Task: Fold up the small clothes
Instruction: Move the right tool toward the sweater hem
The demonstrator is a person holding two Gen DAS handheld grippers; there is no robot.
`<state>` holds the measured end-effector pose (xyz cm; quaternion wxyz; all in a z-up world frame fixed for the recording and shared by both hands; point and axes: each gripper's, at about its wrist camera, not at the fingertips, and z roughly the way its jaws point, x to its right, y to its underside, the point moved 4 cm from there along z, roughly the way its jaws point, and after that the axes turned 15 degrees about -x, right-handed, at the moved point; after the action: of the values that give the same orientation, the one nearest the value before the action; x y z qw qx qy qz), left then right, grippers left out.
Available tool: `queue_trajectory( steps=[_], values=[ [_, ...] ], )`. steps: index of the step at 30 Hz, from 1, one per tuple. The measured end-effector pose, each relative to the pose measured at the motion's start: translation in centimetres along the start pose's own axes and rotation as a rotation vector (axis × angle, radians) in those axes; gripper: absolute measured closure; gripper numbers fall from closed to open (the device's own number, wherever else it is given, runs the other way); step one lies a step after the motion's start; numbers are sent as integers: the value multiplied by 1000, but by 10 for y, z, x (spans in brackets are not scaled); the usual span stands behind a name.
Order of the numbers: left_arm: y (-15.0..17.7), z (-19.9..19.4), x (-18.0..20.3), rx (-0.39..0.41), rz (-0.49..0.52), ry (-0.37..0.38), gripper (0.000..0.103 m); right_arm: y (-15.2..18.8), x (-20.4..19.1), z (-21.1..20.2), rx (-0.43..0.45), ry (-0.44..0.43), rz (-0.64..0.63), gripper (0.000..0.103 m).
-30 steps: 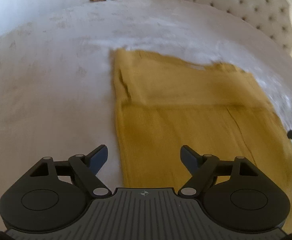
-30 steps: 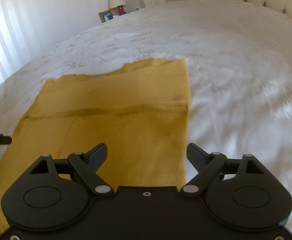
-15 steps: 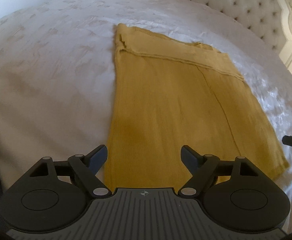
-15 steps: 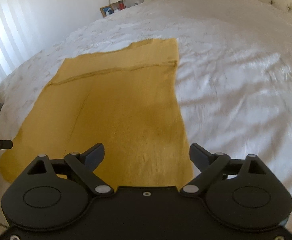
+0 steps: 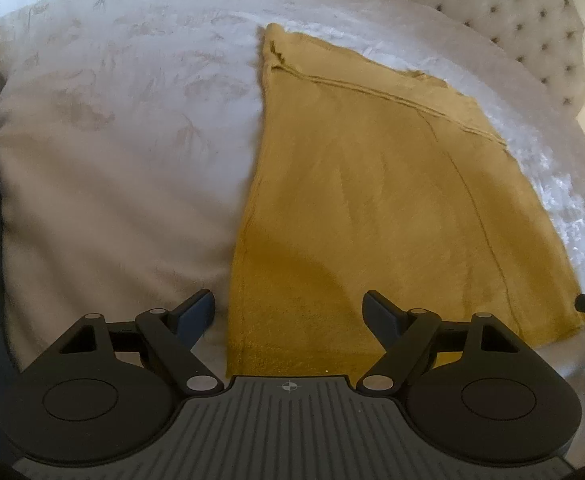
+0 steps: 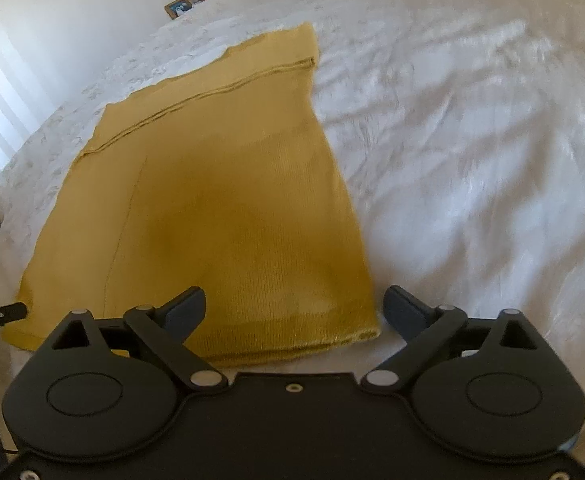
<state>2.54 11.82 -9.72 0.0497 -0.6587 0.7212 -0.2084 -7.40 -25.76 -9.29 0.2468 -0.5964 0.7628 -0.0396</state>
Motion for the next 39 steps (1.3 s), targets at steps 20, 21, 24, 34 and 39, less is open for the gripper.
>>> queue_trajectory(
  steps=[20, 21, 24, 34, 39],
  values=[
    [14, 14, 6, 31, 53, 8, 1, 12, 8, 10, 95, -132, 29, 0],
    [15, 14, 6, 35, 53, 2, 1, 12, 10, 9, 98, -146, 39, 0],
    [16, 14, 9, 41, 52, -29, 1, 12, 13, 8, 101, -183, 60, 0],
    [18, 10, 11, 79, 28, -79, 18, 11, 8, 7, 92, -209, 31, 17],
    [19, 3, 5, 102, -7, -81, 42, 11, 13, 8, 93, -220, 54, 52]
  ],
)
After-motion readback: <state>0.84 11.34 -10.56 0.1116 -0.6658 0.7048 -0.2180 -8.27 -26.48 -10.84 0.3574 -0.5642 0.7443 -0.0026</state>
